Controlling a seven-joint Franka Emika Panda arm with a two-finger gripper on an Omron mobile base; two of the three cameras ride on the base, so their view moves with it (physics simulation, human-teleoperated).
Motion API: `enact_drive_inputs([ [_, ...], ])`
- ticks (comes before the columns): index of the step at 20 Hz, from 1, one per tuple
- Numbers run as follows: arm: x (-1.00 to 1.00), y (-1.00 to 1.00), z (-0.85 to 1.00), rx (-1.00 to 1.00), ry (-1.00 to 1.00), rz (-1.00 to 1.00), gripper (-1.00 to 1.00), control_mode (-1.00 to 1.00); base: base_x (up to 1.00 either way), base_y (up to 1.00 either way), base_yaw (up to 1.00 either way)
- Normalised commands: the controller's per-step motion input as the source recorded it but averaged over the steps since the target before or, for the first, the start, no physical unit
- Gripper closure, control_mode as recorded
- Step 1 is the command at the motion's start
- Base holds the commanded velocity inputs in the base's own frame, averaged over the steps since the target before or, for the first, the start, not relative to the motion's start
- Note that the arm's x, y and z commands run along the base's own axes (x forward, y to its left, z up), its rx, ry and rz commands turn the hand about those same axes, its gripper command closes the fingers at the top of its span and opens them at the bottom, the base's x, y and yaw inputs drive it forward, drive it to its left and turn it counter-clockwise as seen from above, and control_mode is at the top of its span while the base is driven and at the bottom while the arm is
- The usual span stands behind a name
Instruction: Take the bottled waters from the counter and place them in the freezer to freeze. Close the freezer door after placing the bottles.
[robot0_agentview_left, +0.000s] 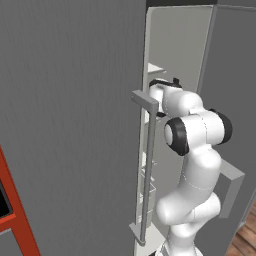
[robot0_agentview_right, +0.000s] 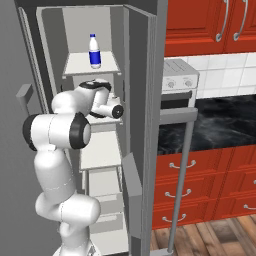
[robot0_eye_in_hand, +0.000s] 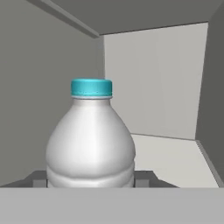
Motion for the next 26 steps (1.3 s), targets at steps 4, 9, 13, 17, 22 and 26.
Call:
enact_drive_inputs([
  [4, 0.0, 0.0, -0.06, 0.0, 0.0, 0.0, -1.0, -1.0, 0.0, 0.0, 0.0],
  [9, 0.0, 0.0, 0.0, 0.0, 0.0, 0.0, -1.0, -1.0, 0.0, 0.0, 0.0],
  [13, -0.11, -0.04, 0.08, 0.0, 0.0, -0.03, -1.0, -1.0, 0.0, 0.0, 0.0],
  [17, 0.0, -0.08, 0.0, 0.0, 0.0, 0.0, -1.0, -1.0, 0.0, 0.0, 0.0],
  [22, -0.19, -0.12, 0.1, 0.0, 0.0, -0.02, -1.0, -1.0, 0.0, 0.0, 0.0],
  [26, -0.42, -0.2, 0.32, 0.0, 0.0, -0.05, -1.0, -1.0, 0.0, 0.0, 0.0],
])
